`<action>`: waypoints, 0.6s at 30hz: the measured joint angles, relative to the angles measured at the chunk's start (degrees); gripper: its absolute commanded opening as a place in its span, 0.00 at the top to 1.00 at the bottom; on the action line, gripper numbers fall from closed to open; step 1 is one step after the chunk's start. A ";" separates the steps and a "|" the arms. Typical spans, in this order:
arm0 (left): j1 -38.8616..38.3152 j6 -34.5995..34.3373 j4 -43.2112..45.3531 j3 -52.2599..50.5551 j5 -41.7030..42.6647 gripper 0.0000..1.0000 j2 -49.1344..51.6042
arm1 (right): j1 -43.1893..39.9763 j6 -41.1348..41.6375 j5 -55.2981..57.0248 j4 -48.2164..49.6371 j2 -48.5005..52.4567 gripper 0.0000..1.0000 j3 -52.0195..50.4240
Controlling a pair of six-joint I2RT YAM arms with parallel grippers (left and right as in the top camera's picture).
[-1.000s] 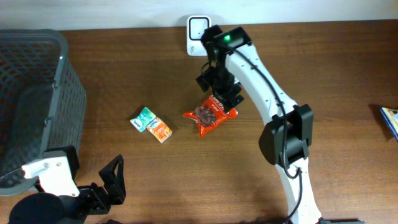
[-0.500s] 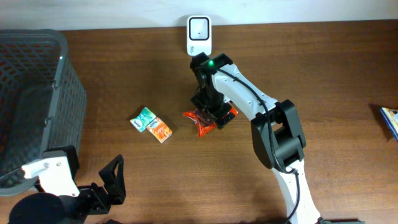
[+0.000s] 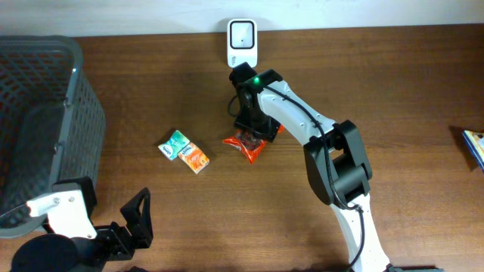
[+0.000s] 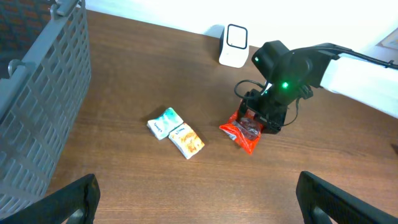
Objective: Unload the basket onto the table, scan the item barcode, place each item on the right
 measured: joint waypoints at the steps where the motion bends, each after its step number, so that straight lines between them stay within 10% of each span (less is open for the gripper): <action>1: 0.00 -0.02 0.00 0.00 0.00 0.01 0.00 | -0.11 -1.22 -0.04 0.00 0.00 0.43 0.11; 15: 0.00 0.00 0.00 0.00 0.00 0.01 0.00 | -4.31 -13.25 -0.66 -4.79 0.00 0.73 4.55; 18: 0.00 0.00 0.00 0.00 0.00 0.01 0.00 | -4.39 -14.32 -0.63 -4.98 0.00 0.66 4.61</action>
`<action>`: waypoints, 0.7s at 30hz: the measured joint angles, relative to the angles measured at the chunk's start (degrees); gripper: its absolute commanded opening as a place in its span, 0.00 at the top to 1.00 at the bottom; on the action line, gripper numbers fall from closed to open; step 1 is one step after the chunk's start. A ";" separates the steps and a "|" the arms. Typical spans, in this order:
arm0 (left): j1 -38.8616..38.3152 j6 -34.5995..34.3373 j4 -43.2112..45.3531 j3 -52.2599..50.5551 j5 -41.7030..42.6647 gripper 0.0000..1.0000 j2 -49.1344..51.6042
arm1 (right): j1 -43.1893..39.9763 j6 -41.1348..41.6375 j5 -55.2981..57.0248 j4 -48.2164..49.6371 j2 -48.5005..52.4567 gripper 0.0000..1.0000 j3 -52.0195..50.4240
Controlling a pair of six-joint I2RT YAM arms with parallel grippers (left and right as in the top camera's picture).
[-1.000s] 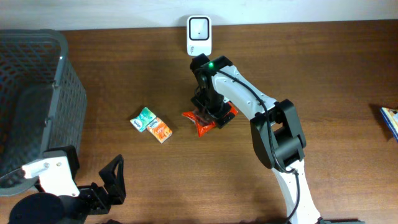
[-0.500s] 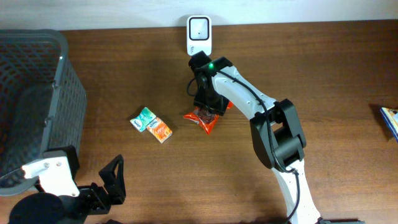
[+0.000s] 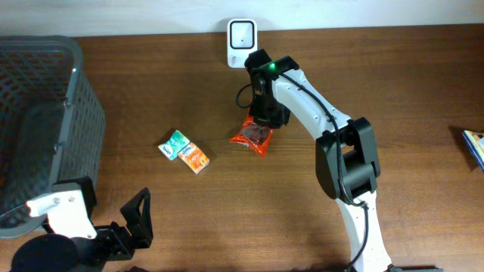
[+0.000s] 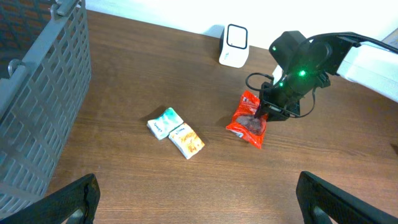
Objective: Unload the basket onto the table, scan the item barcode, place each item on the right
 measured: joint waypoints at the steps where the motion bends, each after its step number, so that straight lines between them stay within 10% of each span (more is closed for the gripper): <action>1: 0.00 -0.02 0.00 0.00 0.00 0.01 0.00 | 0.00 -0.20 -0.02 -0.22 0.00 0.52 0.02; 14: 0.00 0.00 0.00 0.00 0.00 0.01 0.00 | 0.90 1.40 -1.81 0.55 0.00 0.47 -2.12; 21: 0.00 0.00 0.00 0.00 0.00 0.01 0.00 | 1.90 1.46 -1.99 2.21 0.00 0.85 -2.38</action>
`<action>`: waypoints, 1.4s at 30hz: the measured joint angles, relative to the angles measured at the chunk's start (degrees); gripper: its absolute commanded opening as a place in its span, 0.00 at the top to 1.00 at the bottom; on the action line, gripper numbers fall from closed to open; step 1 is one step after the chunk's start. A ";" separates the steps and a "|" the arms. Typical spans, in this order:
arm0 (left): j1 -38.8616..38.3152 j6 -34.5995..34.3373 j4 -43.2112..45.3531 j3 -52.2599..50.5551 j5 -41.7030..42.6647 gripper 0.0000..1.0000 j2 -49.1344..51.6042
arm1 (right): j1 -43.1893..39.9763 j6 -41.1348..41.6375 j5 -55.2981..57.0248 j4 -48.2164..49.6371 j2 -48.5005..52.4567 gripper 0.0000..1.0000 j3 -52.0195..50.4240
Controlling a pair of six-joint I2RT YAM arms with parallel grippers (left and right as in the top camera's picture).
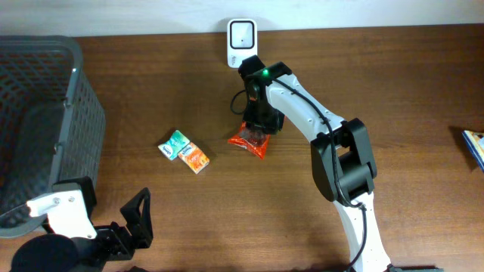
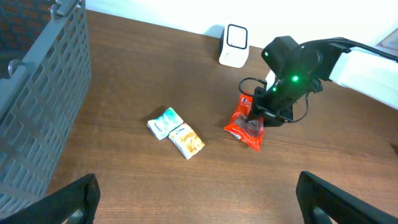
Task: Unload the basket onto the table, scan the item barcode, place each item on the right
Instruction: 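Lift the red bag and hold it up in front of the scanner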
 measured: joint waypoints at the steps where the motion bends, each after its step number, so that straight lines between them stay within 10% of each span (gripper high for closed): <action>1: 0.00 0.00 0.00 0.00 0.00 0.01 0.00 | 0.00 0.04 0.02 0.52 -0.13 0.96 -0.07; 24: 0.00 0.00 0.00 0.00 0.00 0.01 0.00 | -0.46 -22.14 1.97 3.54 -0.33 0.96 20.17; 37: 0.00 0.00 -0.02 0.00 0.00 0.01 0.00 | -0.28 -25.11 2.51 -5.40 -0.31 0.96 12.50; 39: 0.00 -0.02 0.00 0.00 -0.02 0.01 0.00 | -0.28 -25.22 1.70 -3.13 -0.31 0.79 7.91; 40: 0.00 0.00 0.00 0.00 0.00 0.01 0.00 | -0.28 -25.22 1.31 -2.49 -0.31 0.42 6.62; 42: 0.00 -0.02 0.02 0.00 0.00 0.01 0.00 | -0.28 -25.29 0.24 -0.04 -0.22 0.21 2.95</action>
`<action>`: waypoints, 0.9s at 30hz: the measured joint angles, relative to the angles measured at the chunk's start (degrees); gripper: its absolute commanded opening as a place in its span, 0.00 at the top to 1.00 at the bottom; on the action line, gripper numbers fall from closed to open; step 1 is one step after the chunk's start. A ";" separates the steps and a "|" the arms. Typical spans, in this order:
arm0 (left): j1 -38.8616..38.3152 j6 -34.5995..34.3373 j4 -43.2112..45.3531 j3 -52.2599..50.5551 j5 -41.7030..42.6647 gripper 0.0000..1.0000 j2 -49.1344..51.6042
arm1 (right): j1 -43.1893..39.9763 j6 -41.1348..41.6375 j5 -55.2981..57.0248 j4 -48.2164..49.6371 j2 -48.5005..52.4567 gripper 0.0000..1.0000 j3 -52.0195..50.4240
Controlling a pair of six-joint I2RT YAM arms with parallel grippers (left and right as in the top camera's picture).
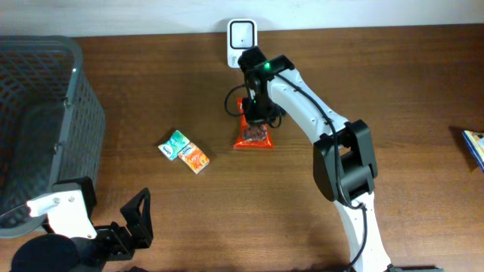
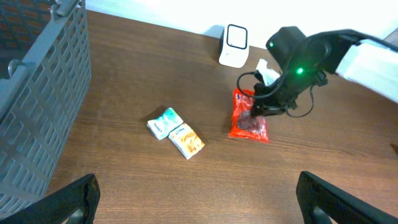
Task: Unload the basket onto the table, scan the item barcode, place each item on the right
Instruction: 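Lift the red bag and hold it up in front of the scanner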
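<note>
A red snack packet (image 1: 253,136) (image 2: 249,119) lies lengthwise on the brown table, pointing toward the white scanner (image 1: 242,41) (image 2: 235,45) at the back edge. My right gripper (image 1: 255,113) (image 2: 258,104) comes down on the packet's far end and appears shut on it; the wrist hides its fingertips. My left gripper (image 2: 199,202) stands wide open near the front left of the table, far from the packet, with only bare wood between its fingers (image 2: 74,196).
A green-white packet (image 1: 175,143) and an orange packet (image 1: 195,159) lie side by side left of the red one. A dark mesh basket (image 1: 45,113) fills the left side. A blue item (image 1: 475,148) shows at the right edge.
The red packet has turned from a tilt to pointing straight at the scanner. My right gripper now sits slightly nearer the scanner, still on the packet. The left arm has not moved.
My right gripper was on the red packet below the scanner, the packet lying slanted. Then both stood a little further right, then back left, still slanted. Now the packet lies straight below the scanner. The left gripper stayed open and still throughout.
</note>
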 measured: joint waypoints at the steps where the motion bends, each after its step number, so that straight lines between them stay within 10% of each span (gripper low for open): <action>1: 0.00 0.00 -0.02 0.00 0.00 0.01 0.00 | 0.00 -0.13 -0.26 0.81 0.00 0.17 -0.90; 7: 0.00 0.02 -0.02 0.00 0.00 0.01 0.00 | 0.00 -0.24 -0.68 0.55 0.00 0.15 -1.86; 22: 0.00 0.02 -0.02 0.00 0.00 0.01 0.00 | 0.17 1.66 -3.10 3.69 -0.50 0.96 -4.74; 27: 0.00 0.00 -0.02 0.00 0.00 0.01 0.00 | 0.28 2.16 -3.74 5.68 -2.12 0.96 -5.77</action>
